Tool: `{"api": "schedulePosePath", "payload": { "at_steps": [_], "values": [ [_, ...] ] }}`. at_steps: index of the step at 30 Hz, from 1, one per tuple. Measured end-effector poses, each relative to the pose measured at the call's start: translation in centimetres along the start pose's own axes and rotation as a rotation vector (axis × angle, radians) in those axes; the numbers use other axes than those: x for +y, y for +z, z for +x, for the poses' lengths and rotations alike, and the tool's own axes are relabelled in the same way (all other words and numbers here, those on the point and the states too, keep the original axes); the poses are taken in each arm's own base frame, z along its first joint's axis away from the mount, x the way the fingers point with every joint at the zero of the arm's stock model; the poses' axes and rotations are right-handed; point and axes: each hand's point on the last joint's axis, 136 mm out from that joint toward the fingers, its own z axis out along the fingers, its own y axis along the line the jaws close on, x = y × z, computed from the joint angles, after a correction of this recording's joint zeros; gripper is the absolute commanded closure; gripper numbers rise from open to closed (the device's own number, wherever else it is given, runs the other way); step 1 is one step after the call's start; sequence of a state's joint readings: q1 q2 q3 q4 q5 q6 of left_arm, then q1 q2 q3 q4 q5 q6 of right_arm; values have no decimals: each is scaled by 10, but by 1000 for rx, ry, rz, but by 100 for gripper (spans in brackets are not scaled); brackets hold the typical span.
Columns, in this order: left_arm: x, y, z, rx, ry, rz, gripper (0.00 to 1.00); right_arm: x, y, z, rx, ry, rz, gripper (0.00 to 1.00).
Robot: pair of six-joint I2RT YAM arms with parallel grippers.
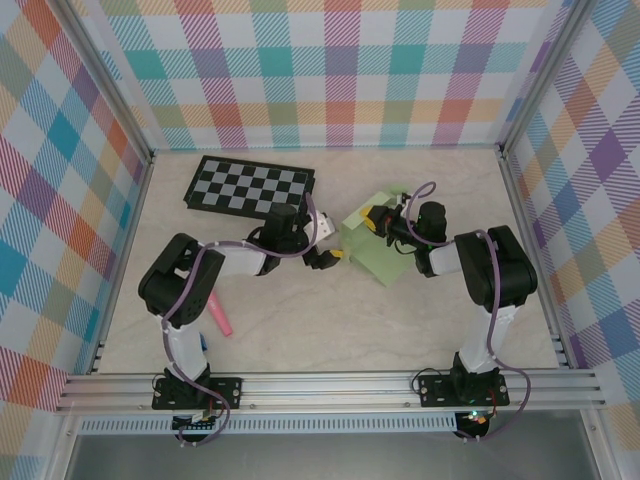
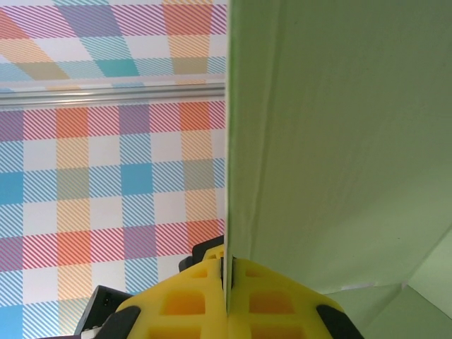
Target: Fold the paper box
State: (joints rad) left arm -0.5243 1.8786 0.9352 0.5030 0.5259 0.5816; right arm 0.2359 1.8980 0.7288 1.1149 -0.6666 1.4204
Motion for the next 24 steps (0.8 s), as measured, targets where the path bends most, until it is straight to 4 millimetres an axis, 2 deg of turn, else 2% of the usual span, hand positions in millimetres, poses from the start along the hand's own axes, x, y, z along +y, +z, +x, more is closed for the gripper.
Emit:
{"api": "schedulePosePath", "payload": {
  "at_steps": [8, 15, 21, 24],
  "values": [
    [1, 12, 2, -3, -6, -8, 18, -15, 4, 0, 13, -18, -9, 100],
    [3, 25, 0, -19, -15, -29, 17, -16, 3, -1, 3, -34, -18, 100],
    [2, 24, -1, -26, -20, -30, 10, -17, 2, 0, 3, -37, -15, 100],
    [0, 16, 2, -7, -10, -12, 10, -19, 2, 1, 5, -34, -11, 100]
  ]
}}
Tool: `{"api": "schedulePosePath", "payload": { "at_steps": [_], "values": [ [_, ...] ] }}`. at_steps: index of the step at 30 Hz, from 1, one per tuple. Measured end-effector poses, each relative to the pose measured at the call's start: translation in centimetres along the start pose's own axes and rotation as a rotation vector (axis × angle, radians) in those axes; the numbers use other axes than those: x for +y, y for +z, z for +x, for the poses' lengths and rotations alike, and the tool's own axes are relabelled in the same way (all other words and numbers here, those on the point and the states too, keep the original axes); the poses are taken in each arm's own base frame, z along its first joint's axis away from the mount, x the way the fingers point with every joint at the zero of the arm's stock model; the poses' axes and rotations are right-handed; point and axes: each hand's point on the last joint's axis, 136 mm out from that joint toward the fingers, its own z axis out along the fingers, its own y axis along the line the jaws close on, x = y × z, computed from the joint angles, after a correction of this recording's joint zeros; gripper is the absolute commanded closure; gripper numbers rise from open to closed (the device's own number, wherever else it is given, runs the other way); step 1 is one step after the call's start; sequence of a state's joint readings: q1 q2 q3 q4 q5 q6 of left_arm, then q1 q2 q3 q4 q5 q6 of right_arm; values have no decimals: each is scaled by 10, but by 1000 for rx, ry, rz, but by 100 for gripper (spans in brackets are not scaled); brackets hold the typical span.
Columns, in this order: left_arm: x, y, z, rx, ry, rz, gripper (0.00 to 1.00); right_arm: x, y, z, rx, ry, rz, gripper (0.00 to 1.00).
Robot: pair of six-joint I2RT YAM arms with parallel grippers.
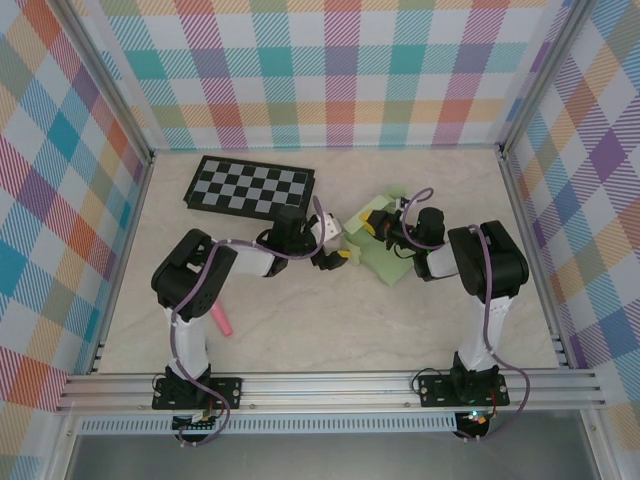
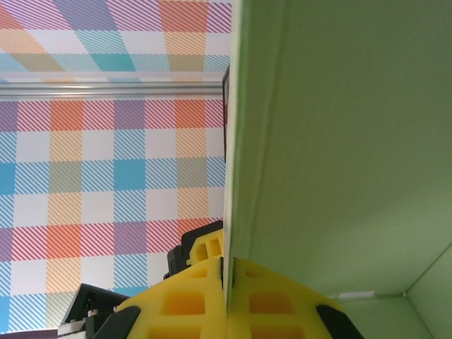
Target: Fold the paper box
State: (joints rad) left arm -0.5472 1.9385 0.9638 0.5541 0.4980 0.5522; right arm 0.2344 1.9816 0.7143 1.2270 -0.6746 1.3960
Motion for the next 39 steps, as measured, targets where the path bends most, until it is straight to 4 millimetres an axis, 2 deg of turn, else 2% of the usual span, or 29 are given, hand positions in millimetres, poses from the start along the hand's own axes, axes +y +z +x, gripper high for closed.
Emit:
{"api": "schedulePosePath", "payload": {
  "at_steps": [4, 7, 17, 19, 30, 39],
  "values": [
    [3, -13, -9, -10, 8, 21, 10, 0, 0, 0, 0, -5, 1, 100],
    [4, -15, -13, -21, 10, 14, 9, -1, 0, 0, -2, -4, 2, 100],
    [-24, -9, 4, 22, 6, 35, 7, 0, -5, -3, -41, 6, 18, 100],
    [-23, -9, 8, 32, -5, 22, 7, 0, -5, -3, -44, 8, 21, 100],
    [-7, 1, -1, -42, -133, -44, 9, -1, -5, -2, -57, 5, 31, 100],
    [-14, 5, -3, -60, -196, -20, 6, -1, -7, -3, -71, 4, 36, 100]
  ]
}}
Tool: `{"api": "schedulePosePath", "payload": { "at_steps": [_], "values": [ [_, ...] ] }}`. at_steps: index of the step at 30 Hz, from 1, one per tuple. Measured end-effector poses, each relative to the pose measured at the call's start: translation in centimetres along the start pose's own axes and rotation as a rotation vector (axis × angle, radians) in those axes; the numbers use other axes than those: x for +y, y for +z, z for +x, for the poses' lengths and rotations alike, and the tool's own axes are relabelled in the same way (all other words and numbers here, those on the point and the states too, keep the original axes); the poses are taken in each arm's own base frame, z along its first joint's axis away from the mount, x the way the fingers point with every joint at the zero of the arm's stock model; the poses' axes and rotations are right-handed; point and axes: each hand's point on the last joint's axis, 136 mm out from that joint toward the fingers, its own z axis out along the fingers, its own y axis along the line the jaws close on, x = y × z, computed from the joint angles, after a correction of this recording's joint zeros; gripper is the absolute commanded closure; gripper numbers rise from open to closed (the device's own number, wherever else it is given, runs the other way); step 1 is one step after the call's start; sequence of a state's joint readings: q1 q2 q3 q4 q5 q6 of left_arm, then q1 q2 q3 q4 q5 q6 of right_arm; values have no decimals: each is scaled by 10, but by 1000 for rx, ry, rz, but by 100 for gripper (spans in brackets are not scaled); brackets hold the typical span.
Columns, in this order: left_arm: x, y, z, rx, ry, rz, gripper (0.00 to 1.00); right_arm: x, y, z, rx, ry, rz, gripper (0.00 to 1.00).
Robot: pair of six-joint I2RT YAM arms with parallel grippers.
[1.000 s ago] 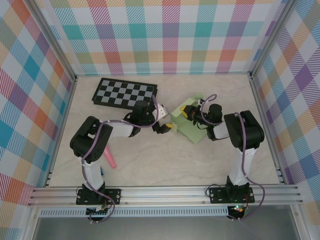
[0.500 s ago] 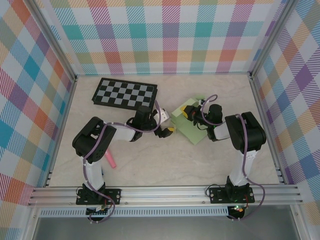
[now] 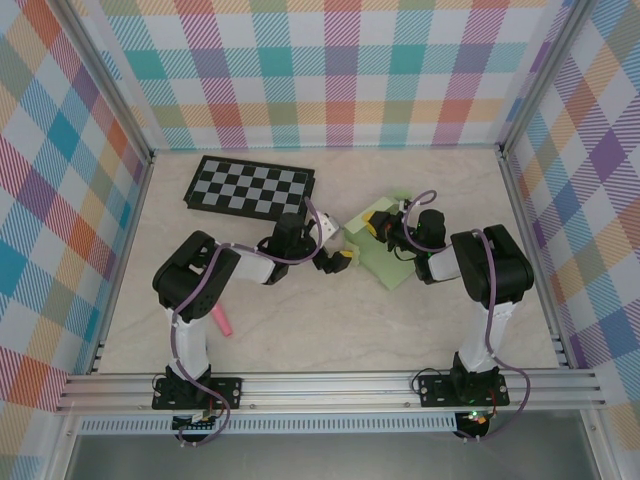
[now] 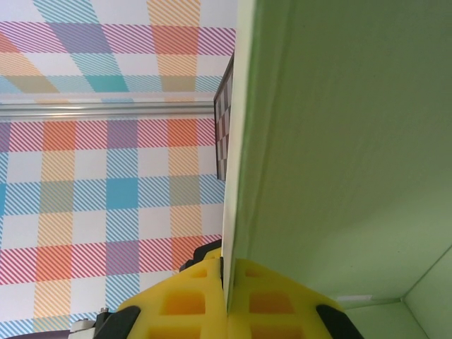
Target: Fold the paper box
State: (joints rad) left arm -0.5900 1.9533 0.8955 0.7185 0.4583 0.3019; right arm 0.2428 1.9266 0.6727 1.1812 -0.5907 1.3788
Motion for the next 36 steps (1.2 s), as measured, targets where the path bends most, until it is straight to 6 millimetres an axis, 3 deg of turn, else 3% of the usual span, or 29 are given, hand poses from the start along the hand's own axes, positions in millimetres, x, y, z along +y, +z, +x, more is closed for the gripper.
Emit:
{"api": "schedulePosePath", "payload": {
  "at_steps": [9, 21, 25, 32, 36],
  "values": [
    [-9, 0, -1, -8, 1, 52, 5, 0, 0, 0, 0, -1, 0, 100],
    [-13, 11, -34, -75, 8, 129, 0, -1, -4, 2, -7, 1, 12, 100],
    [-15, 9, -30, -77, -27, 128, 0, -1, -4, 1, -12, 2, 14, 100],
    [-24, 6, -4, -28, -65, 123, 6, -2, -5, 1, -19, 3, 17, 100],
    [-28, 8, -4, -29, -45, 119, 10, -1, -6, 1, -23, 5, 21, 100]
  ]
}}
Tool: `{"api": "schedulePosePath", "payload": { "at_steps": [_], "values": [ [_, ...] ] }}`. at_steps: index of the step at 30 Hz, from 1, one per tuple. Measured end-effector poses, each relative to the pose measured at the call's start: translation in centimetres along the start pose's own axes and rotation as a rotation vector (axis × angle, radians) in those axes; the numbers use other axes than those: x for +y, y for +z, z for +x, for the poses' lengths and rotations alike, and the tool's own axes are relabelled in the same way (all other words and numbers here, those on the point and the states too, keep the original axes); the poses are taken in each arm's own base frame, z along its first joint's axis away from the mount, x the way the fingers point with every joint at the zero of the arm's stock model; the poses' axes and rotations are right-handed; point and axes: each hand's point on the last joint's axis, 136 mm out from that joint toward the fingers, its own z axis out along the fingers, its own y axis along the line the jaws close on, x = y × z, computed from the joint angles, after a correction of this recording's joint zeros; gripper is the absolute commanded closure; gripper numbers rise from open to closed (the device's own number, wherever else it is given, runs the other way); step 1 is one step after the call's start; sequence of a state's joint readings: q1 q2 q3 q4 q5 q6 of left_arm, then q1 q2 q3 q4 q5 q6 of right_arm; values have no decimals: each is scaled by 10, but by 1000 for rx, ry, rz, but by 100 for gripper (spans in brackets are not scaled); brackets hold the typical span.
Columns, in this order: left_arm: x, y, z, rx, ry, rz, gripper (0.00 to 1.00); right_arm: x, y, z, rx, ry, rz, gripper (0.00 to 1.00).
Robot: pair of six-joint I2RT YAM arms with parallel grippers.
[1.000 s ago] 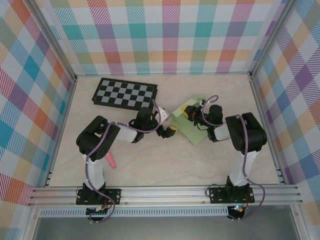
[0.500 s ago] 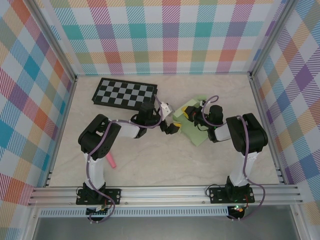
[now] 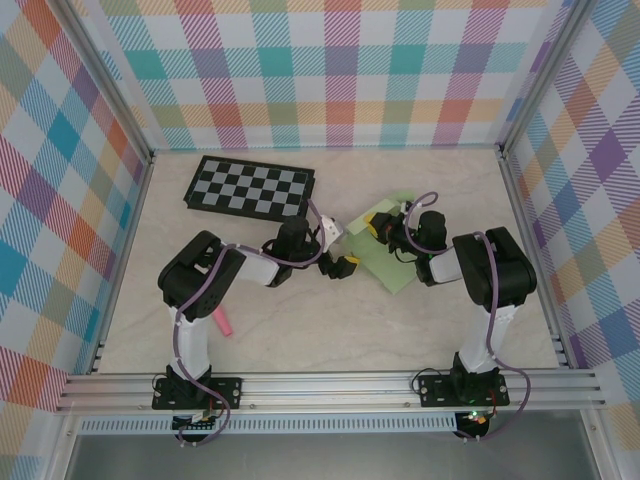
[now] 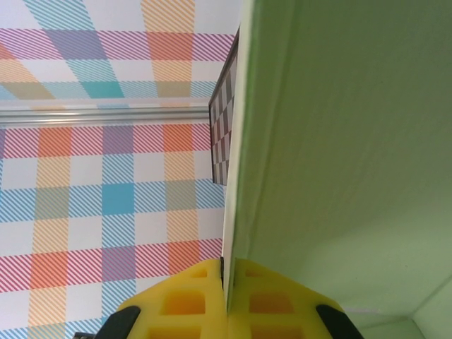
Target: Fold the paper box
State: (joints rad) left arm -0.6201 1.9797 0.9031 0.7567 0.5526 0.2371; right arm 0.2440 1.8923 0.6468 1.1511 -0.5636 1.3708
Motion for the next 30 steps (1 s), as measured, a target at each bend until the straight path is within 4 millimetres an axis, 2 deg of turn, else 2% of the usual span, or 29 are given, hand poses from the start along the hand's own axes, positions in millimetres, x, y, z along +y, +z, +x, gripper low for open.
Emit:
{"api": "schedulePosePath", "payload": {
  "at_steps": [10, 14, 18, 22, 30],
  "values": [
    [1, -3, -3, -12, 43, 33, 8, -1, -4, 3, 0, -6, 12, 100],
    [4, -12, 3, 14, 39, 74, 6, -1, -4, 4, 5, -10, 11, 100],
    [-3, -23, 6, 69, 88, 134, 6, -1, -4, 6, 16, -13, 9, 100],
    [-5, -29, 3, 85, 125, 163, 6, 0, -4, 6, 23, -15, 9, 100],
    [-4, -29, -6, 69, 132, 179, 8, 0, -3, 7, 26, -14, 9, 100]
  ]
}}
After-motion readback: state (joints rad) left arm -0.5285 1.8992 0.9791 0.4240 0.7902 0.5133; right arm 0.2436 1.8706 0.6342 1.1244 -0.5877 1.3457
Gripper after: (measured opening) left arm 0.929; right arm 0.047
